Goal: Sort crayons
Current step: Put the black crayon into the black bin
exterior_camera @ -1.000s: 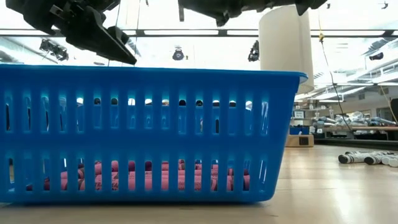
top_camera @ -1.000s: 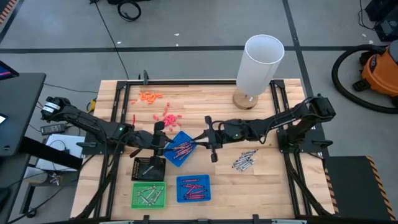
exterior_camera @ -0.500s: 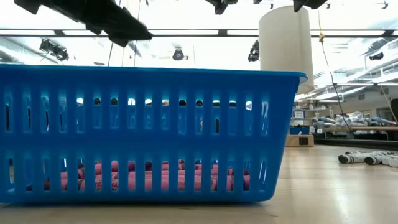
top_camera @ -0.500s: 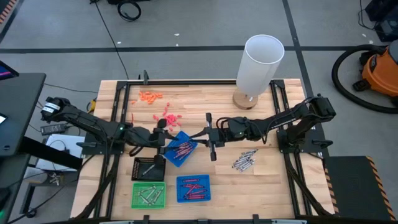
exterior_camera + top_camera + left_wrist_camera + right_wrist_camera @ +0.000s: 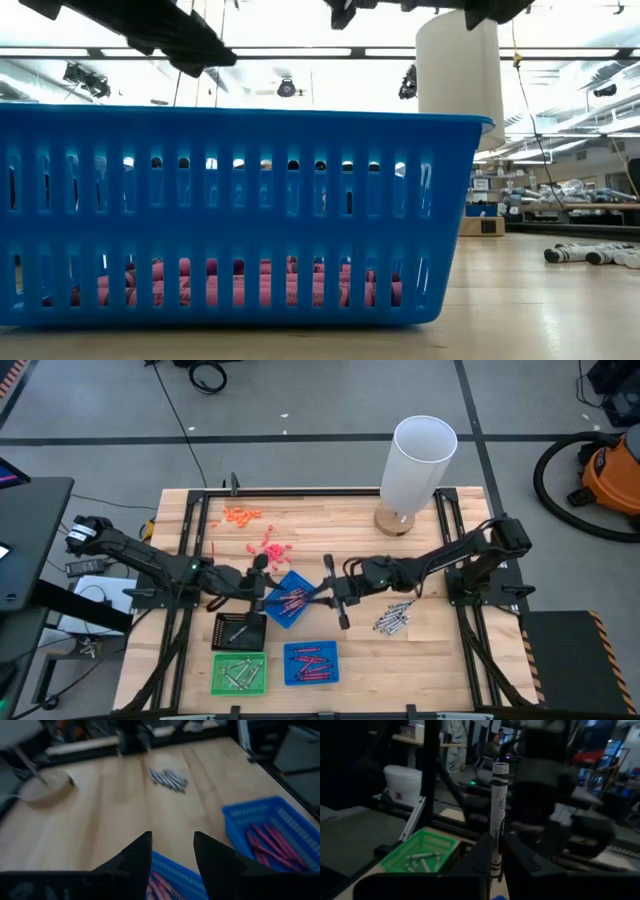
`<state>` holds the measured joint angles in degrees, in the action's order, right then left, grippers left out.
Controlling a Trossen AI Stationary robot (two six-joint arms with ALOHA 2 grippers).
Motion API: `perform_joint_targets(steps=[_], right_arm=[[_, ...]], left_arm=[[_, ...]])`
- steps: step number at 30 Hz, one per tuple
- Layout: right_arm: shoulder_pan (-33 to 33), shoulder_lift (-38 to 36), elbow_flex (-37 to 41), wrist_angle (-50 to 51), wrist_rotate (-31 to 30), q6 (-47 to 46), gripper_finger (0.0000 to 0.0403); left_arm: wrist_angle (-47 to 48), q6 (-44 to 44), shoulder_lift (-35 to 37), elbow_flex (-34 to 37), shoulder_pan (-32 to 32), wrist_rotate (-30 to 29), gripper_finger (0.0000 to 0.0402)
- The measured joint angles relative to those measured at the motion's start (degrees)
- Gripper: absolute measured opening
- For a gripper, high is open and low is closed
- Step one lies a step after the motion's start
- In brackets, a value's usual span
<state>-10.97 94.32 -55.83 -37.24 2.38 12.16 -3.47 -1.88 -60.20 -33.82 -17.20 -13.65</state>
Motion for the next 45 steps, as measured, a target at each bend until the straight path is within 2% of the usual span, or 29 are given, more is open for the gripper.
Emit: perform_joint_targets(steps=[6,10,15,27,37,45], right_arm=[[-1.0,7.03,-0.24,-4.4,-1.1,-2.97,0.0039],[-0.66,10.73,-2.86,-4.29,-1.23,-4.54,0.0039],[-0.54,14.28,-6.15,-2.48,-1.18,-4.18,0.0039],[-0.21,15.29,-7.78,-0.53,-3.15,-3.44,0.0039],[-0.21,15.26,-7.78,1.37,-6.62,-3.23,0.0039],[-0.21,15.26,-7.78,1.07,-6.85,-3.06,0.0039]], left_arm=[[9.44,4.11,0.35,-3.31,-2.27,2.86,0.0157],[6.93,3.95,0.34,-3.41,-4.31,2.79,0.0157],[4.3,3.65,0.33,-3.46,-5.15,-0.66,0.0157],[4.04,3.6,0.23,-3.46,-5.2,-1.27,0.0157],[1.38,-0.72,0.22,-3.46,-5.26,-1.29,0.0157],[1.02,-0.6,0.24,-3.46,-4.71,-1.31,0.0156]])
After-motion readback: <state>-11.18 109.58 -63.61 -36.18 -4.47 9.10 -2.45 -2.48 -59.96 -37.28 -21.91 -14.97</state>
